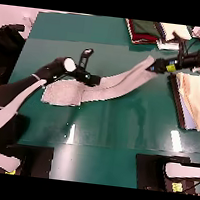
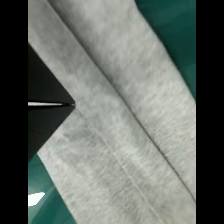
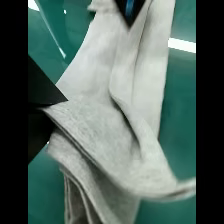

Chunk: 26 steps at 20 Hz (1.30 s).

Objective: Fold the shirts.

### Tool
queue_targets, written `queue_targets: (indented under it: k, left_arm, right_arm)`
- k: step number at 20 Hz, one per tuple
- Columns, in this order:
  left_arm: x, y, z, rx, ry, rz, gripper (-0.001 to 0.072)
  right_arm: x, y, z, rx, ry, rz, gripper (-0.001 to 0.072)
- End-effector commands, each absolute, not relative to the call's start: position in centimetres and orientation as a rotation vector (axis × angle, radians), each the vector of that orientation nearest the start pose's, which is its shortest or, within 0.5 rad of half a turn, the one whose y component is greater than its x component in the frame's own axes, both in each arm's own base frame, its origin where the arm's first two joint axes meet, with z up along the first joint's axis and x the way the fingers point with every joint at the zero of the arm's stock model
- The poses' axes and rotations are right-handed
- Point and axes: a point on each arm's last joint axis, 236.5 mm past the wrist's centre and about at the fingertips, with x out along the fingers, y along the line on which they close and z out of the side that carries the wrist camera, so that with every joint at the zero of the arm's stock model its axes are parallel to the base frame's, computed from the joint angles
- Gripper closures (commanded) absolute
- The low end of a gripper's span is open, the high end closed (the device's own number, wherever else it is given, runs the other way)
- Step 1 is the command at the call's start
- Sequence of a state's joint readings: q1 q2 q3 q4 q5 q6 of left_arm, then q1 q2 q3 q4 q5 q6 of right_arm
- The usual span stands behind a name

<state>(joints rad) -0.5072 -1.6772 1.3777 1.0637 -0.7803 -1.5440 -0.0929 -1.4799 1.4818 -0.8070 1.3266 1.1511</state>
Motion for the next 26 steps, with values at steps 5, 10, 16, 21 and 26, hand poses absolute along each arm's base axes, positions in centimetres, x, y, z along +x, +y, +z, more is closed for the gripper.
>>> queue_targets:
  k: [5,10,16,21,26]
  left_arm:
    - [41.5,-35.0,-7.0,-0.179,1.245,-0.622,0.0689]
    - [41.8,-33.9,-5.5,-0.179,1.280,-0.629,0.0688]
    - [47.9,-24.1,7.3,-0.167,1.032,-0.513,0.0688]
    - [47.8,-9.0,20.9,-0.103,0.736,-0.241,0.0688]
    - [44.9,-4.3,26.8,-0.108,0.615,-0.151,0.0688]
  right_arm:
    - [41.8,20.7,21.1,0.203,0.891,0.841,0.0700]
    - [40.3,24.4,22.9,0.156,0.852,0.922,0.0700]
    - [37.4,32.0,20.7,0.120,0.899,1.068,0.0700]
    - [33.7,46.9,17.3,0.241,0.843,1.298,0.0692]
    - [33.8,52.3,13.9,0.147,0.785,1.297,0.0366]
